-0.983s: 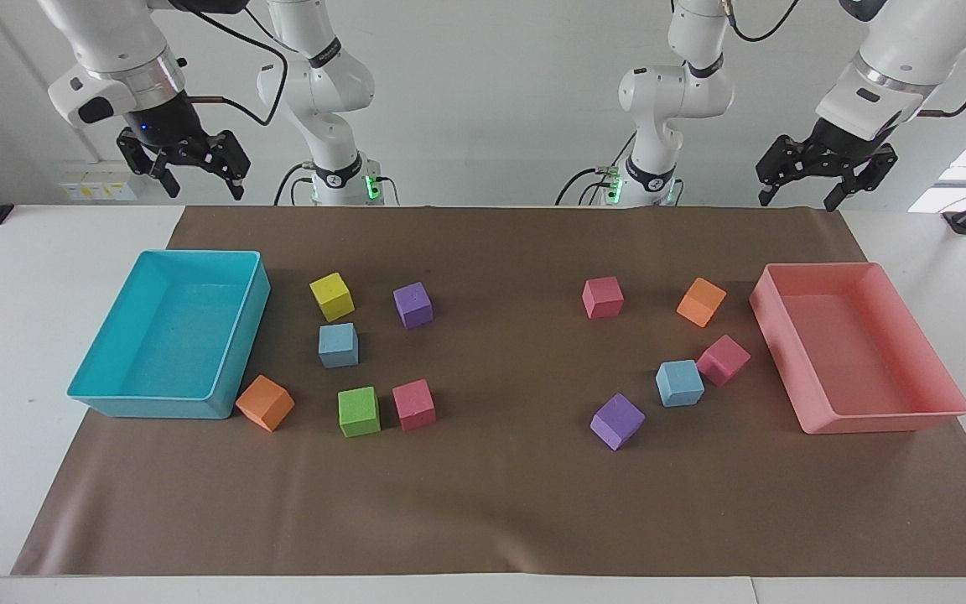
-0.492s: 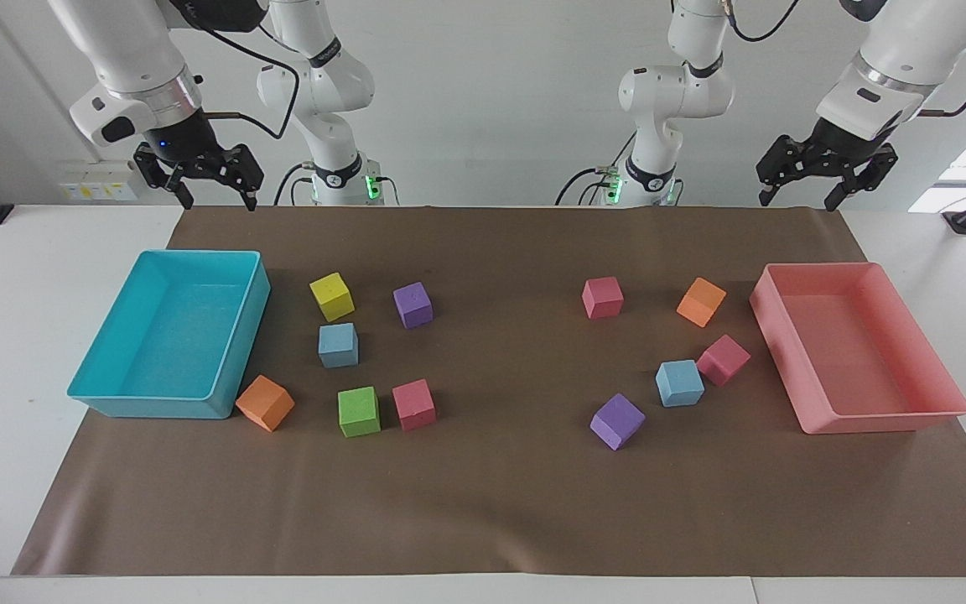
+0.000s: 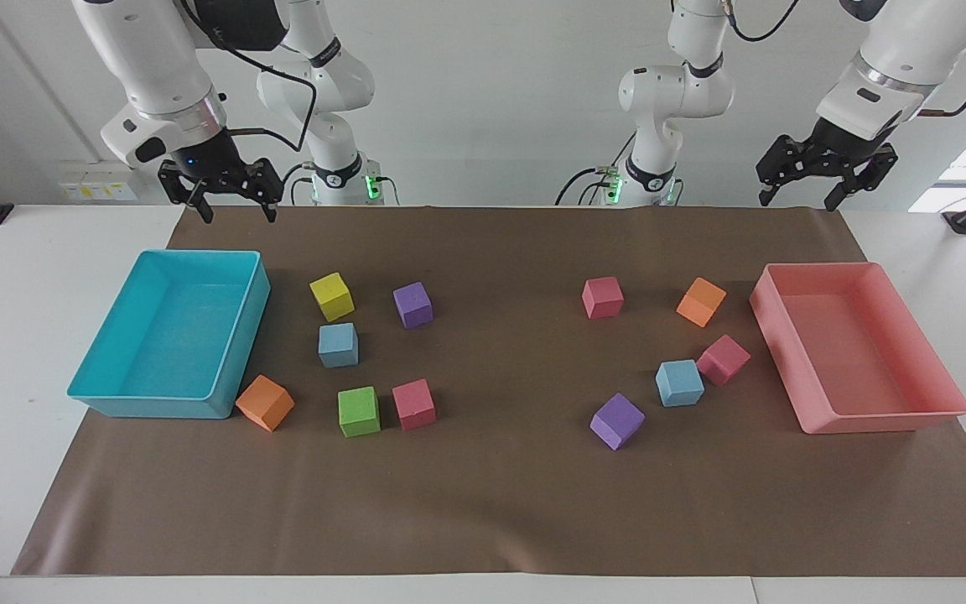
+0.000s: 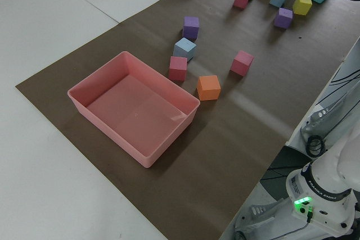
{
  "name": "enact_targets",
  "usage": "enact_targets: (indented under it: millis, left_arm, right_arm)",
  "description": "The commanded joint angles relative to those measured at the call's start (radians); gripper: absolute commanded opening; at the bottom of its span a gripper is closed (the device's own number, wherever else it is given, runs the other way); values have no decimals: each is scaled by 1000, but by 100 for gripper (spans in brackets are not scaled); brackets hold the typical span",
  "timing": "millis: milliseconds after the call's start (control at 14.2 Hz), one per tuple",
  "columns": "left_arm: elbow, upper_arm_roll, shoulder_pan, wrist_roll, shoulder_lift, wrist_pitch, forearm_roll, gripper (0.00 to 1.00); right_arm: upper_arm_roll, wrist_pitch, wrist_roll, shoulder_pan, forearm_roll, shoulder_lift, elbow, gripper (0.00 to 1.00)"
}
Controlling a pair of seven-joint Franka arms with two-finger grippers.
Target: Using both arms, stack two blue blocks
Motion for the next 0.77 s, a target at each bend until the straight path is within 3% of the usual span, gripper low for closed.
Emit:
enact_targets:
  millis: [0, 211, 702]
  left_arm:
    - [-13, -5, -5, -13, -20, -12, 0, 100]
    - [-13, -6, -5, -13, -20, -9, -1, 100]
    - [-23, -5, -3, -5, -27, -13, -1, 100]
  right_arm:
    - [1, 41, -33, 7, 14, -1, -48, 100]
    - [1, 102, -38, 10, 48, 9, -101, 100]
    - [1, 342, -61, 67, 74, 119, -203, 100]
